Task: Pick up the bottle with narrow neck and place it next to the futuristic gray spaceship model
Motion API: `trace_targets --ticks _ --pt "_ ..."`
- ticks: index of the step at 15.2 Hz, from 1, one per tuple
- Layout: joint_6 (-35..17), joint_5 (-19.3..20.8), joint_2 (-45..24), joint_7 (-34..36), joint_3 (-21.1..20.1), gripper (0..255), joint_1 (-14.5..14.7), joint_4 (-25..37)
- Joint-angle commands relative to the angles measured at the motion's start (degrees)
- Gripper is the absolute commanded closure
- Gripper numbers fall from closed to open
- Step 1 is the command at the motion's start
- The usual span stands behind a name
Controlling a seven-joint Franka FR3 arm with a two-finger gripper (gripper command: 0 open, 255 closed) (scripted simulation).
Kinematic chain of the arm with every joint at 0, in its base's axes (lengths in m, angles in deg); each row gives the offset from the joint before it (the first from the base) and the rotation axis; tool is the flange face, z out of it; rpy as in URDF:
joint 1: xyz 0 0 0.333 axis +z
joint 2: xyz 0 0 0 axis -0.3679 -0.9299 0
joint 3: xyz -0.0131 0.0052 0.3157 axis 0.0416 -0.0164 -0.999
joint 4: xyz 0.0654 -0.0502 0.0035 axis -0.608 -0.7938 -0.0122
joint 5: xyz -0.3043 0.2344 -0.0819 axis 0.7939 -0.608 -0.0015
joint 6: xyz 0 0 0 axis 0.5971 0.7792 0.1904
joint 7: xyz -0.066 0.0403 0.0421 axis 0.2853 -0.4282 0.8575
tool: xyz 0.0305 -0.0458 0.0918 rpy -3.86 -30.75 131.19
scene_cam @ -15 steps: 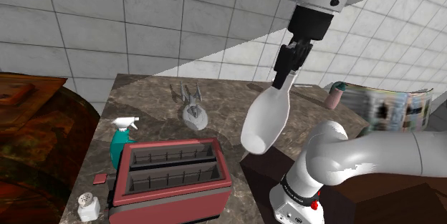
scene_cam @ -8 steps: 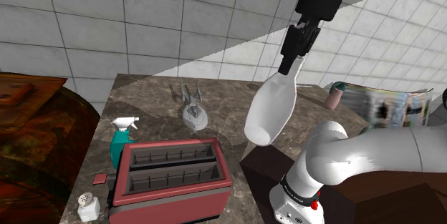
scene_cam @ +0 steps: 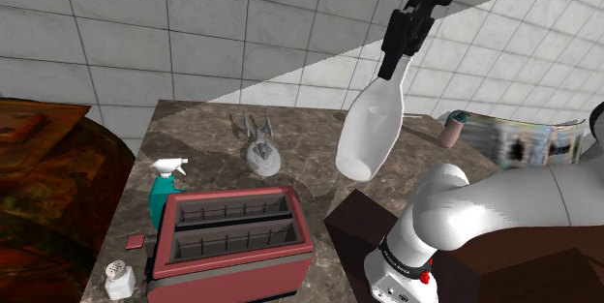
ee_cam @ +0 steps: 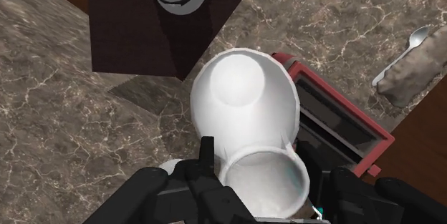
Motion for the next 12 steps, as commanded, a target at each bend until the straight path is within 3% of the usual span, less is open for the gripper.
trace_targets --ticks 1,12 --pt "-1.05 2.03 -1.45 -2.66 2.17 255 -0.21 0.10" --pt "-5.96 10.18 -12.87 -15.94 13.34 255 -1.66 6.12"
